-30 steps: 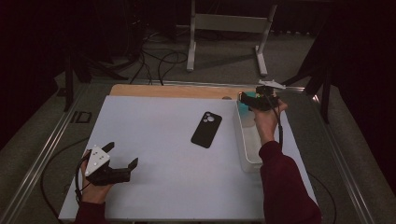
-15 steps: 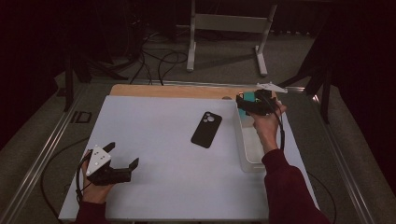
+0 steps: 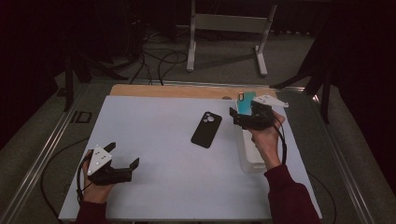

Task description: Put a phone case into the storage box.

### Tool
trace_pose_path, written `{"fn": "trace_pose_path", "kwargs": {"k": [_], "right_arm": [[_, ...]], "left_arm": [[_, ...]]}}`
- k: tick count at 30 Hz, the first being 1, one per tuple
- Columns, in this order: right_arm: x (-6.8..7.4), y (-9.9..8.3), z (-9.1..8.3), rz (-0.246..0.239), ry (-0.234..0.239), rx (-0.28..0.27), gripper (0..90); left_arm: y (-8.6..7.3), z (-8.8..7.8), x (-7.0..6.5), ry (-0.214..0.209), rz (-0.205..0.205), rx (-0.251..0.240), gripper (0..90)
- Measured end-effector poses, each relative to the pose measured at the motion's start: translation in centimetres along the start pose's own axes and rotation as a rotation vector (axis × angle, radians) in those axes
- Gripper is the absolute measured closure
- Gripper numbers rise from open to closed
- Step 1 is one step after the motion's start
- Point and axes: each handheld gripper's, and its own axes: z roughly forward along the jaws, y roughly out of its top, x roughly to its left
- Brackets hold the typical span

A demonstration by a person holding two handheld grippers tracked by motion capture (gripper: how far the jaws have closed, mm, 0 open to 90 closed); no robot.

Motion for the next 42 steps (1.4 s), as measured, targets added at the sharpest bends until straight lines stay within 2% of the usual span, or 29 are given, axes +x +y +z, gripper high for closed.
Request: {"fn": "trace_pose_path", "kwargs": {"k": [5, 12, 18, 21, 23, 27, 30, 33, 36, 42], "right_arm": [[0.9, -1.0, -1.4, -0.002, 0.051, -0.016, 9.4], [2.0, -2.5, -3.3, -0.034, 0.067, -0.039, 9.4], [2.2, -3.6, -4.4, -0.042, 0.105, -0.049, 10.3], [2.2, -4.1, -4.9, -0.042, 0.124, -0.042, 10.8], [2.1, -4.5, -5.4, -0.033, 0.132, -0.061, 11.4], [1.9, -5.5, -6.3, -0.037, 0.128, -0.083, 12.4], [1.6, -6.4, -7.0, -0.015, 0.133, -0.110, 12.8], [1.5, -7.1, -7.3, -0.015, 0.132, -0.114, 12.8], [1.4, -8.0, -7.9, -0.017, 0.116, -0.123, 12.7], [1.4, -8.6, -8.3, -0.026, 0.111, -0.116, 12.4]], "left_arm": [[0.1, 0.0, 0.0, 0.001, -0.004, 0.003, 0.0], [0.3, 0.2, -0.2, 0.002, -0.005, 0.007, 0.0], [0.9, 0.2, -0.4, 0.001, -0.008, 0.005, 0.0], [1.1, 0.4, -0.4, 0.000, -0.019, 0.020, 0.0], [1.2, 0.6, -0.5, -0.009, -0.022, 0.029, 0.0], [1.7, 1.0, -0.7, -0.025, -0.022, 0.036, 0.0], [2.3, 1.4, -0.9, -0.038, -0.023, 0.038, 0.0], [2.8, 1.7, -1.1, -0.043, -0.017, 0.041, 0.0], [3.6, 2.5, -1.7, -0.053, 0.001, 0.041, 0.0], [4.8, 4.4, -2.8, -0.077, 0.019, 0.043, 0.0]]}}
